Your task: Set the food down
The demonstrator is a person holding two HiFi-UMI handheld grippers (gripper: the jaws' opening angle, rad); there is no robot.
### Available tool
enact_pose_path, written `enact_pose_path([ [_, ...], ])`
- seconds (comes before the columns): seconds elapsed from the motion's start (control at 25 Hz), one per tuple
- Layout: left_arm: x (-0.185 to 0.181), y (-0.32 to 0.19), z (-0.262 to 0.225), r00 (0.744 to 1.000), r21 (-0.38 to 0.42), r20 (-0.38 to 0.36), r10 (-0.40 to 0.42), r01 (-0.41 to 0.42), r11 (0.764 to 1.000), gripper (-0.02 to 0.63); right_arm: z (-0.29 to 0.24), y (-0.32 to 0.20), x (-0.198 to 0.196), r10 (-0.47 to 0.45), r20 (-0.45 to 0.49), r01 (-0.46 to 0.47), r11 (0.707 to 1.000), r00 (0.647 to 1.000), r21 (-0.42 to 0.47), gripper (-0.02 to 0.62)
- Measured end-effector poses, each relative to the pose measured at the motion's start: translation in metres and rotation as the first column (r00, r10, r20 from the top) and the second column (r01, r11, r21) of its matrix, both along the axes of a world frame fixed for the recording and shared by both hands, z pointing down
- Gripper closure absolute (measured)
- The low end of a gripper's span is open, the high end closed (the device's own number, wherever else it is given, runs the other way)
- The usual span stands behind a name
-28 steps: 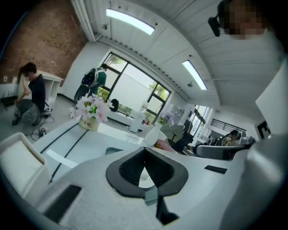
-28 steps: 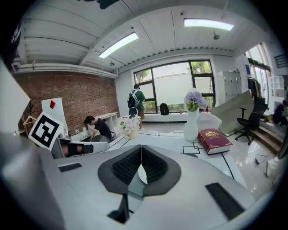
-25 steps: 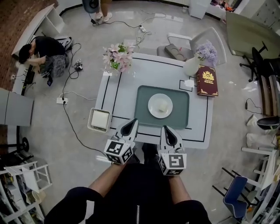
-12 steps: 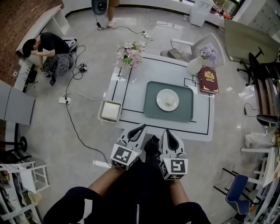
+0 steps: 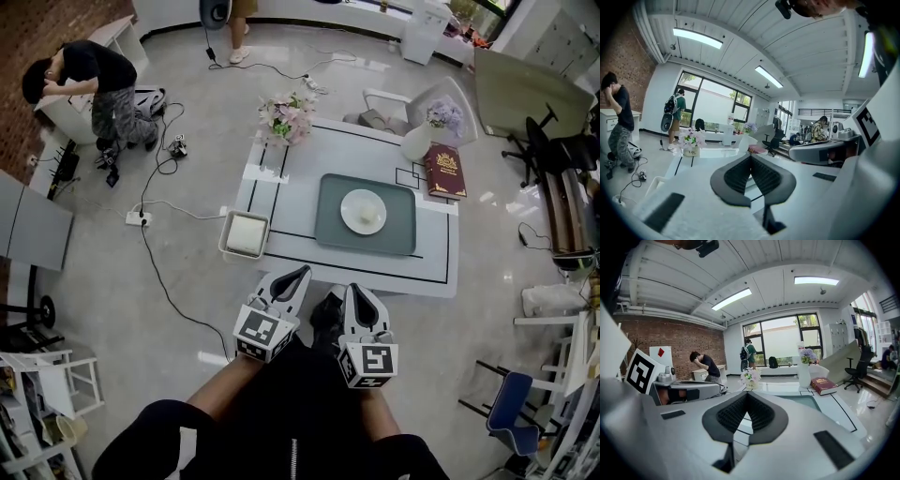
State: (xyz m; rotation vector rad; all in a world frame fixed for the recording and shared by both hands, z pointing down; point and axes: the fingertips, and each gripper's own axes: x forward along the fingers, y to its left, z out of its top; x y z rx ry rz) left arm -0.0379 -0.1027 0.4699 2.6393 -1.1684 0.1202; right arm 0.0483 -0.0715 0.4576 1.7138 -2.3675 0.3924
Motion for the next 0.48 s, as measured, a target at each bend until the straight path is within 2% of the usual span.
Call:
enact_pose_path([
  [0.48, -0.033, 0.005, -0.001, 0.997, -0.004, -0.044, -0.058, 0.058, 0.998, 0.601, 0.000, 0.009, -0.027, -0.044, -0.036, 0.044, 0.999, 0.998, 0.013, 0.588],
])
